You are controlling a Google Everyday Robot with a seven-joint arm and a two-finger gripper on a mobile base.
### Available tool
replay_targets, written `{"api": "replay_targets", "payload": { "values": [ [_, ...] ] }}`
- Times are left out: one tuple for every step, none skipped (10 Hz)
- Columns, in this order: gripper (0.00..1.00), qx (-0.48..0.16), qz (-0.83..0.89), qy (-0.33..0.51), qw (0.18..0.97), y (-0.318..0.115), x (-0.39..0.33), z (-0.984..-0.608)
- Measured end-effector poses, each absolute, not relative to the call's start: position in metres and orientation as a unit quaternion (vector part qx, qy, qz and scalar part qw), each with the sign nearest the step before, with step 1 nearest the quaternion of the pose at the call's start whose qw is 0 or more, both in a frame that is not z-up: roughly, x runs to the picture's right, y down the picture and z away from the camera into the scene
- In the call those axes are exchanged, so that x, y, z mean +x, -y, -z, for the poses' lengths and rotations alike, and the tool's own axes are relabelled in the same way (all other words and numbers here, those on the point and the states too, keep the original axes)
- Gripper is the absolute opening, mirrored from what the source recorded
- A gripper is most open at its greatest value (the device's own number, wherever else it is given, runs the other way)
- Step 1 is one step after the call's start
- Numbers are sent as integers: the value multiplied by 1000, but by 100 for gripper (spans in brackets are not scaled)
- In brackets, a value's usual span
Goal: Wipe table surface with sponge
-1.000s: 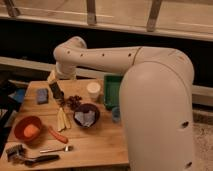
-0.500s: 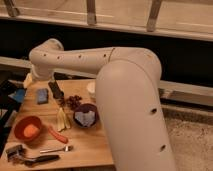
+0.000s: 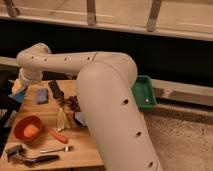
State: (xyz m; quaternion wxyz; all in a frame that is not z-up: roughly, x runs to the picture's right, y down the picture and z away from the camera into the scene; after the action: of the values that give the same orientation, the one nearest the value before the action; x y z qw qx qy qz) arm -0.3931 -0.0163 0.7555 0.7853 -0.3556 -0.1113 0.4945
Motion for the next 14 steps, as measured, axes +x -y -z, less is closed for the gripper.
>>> {"api": "replay_targets", "payload": {
  "values": [
    [80, -356, -494, 112, 785, 16, -394, -756],
    [80, -357, -494, 112, 785, 16, -394, -756],
    [80, -357, -494, 113, 785, 16, -394, -756],
    [80, -356, -494, 112, 785, 17, -393, -756],
    [80, -359, -492, 110, 786, 16, -393, -757],
    [80, -363, -486, 107, 788, 14, -398, -763],
    [80, -373, -475, 108, 790, 10, -413, -768],
    [80, -379, -466, 107, 792, 6, -425, -772],
    [80, -387, -454, 103, 796, 2, -439, -780],
    [80, -393, -447, 97, 798, -6, -444, -788],
    [80, -398, -443, 89, 799, -13, -446, -798],
    [80, -401, -441, 78, 799, -21, -445, -808],
    [80, -402, -440, 62, 800, -31, -443, -821],
    [80, -396, -445, 50, 801, -35, -436, -830]
  ]
}}
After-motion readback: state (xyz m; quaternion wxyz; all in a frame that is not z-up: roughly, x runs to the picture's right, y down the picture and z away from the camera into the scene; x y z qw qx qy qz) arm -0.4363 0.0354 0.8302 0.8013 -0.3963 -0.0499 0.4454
